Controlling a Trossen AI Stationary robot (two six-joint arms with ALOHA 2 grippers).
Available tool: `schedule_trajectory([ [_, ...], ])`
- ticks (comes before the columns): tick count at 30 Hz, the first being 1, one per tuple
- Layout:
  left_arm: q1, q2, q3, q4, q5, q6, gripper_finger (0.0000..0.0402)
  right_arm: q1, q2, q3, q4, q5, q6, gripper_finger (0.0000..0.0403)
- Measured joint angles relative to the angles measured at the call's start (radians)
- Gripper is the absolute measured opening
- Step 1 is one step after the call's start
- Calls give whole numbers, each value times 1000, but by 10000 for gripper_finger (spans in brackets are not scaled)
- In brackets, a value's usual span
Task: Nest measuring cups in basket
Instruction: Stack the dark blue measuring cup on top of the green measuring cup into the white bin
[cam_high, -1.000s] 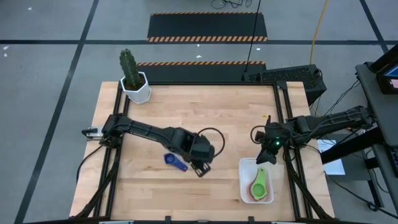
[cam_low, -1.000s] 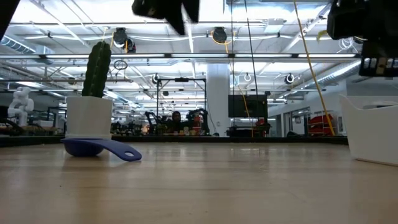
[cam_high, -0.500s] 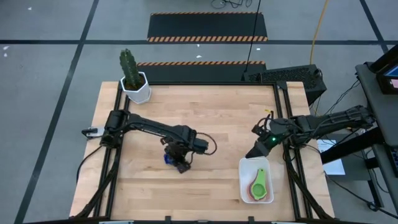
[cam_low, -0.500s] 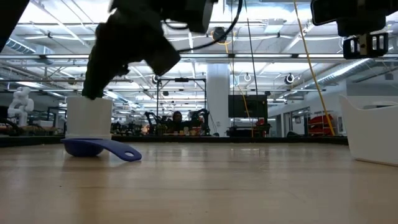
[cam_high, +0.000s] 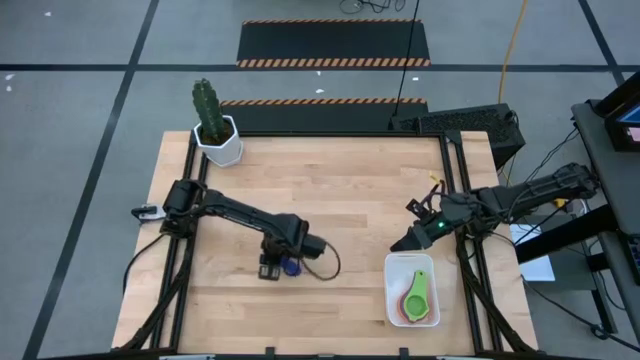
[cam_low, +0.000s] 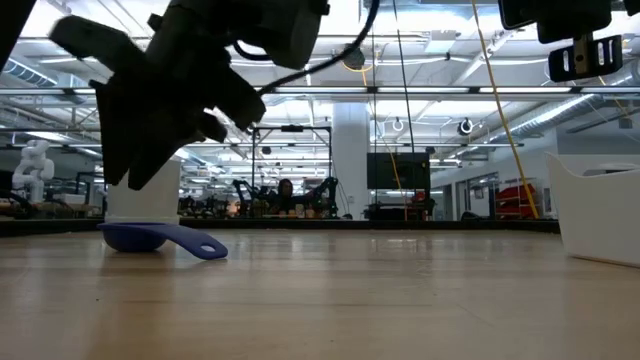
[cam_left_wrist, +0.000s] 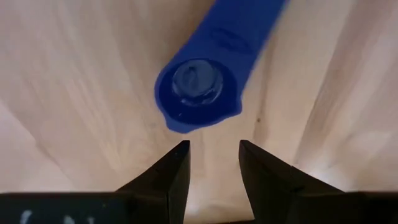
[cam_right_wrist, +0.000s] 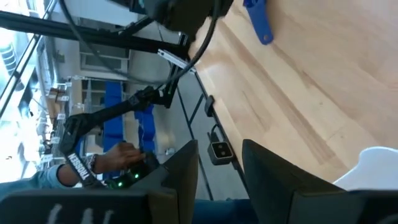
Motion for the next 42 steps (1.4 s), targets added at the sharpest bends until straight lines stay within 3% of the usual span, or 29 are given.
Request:
schedule_trajectory([
  [4, -51, -25, -4, 27, -53, 161, 137, 0, 0, 0, 0, 7, 11, 119],
  [8, -88, -109, -25, 95, -71, 220, 129, 0, 0, 0, 5, 26, 18, 119],
  [16, -95, -381, -310, 403, -119, 343, 114, -3, 3, 0, 10, 42, -11, 119],
  [21, -102, -488, -464, 522, -119, 450, 114, -3, 3, 0, 13, 36, -11, 119],
  [42, -134, -509, -708, 795, -124, 558, 113, -2, 3, 0, 112, 59, 0, 119],
])
